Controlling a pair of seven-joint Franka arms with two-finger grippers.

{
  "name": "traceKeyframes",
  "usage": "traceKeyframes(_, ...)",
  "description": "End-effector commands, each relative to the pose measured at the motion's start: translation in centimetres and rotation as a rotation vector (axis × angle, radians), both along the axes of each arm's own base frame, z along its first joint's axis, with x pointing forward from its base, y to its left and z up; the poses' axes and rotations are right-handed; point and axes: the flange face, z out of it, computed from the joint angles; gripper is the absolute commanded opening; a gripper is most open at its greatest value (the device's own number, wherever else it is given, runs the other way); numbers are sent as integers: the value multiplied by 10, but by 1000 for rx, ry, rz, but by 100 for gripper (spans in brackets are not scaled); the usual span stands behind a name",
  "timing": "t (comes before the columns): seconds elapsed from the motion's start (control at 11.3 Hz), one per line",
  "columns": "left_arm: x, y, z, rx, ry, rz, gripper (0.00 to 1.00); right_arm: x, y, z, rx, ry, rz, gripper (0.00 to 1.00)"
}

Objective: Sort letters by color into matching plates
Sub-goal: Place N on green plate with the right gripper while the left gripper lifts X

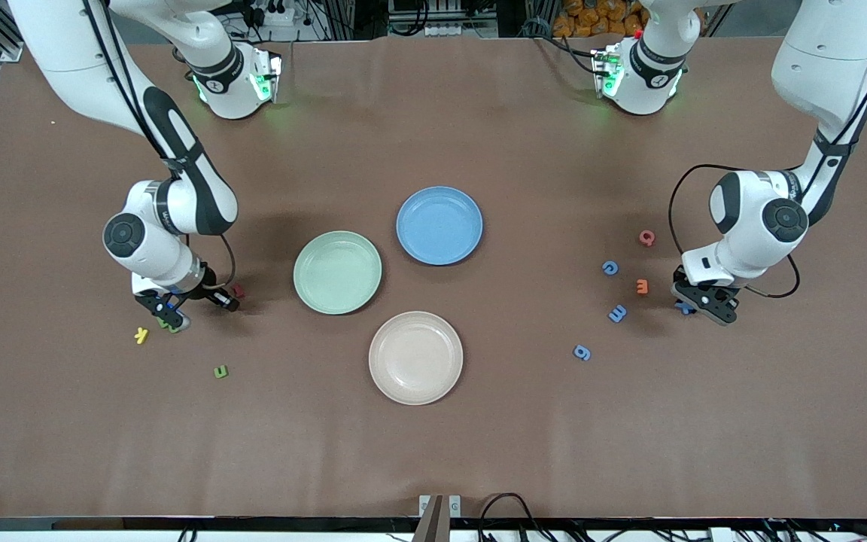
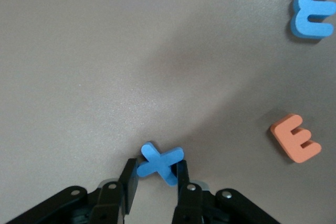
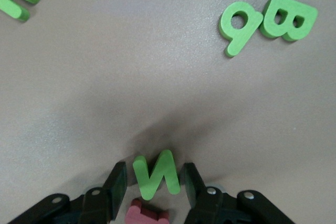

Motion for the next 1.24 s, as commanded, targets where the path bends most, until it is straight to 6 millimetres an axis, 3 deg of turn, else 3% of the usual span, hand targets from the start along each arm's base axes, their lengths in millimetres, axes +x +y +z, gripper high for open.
traceKeyframes(0.0,2,-2,-6,-15,-2,5,28,-12,5,-3,8,9,1,40)
traceKeyframes(0.26,4,-3,2,-15,-14,12,17,-12,4,-5,7,12,0,30)
traceKeyframes(0.71,19,-32,43,-28,2,1,13,-10,-2,5,9,15,59,22)
traceKeyframes(0.88,18,-43,48,-36,9,17,10,-2,-6,31,19,23,89,22)
traceKeyframes(1.15,15,-74,53,-63,21,57,7,17,3,68,36,53,117,21)
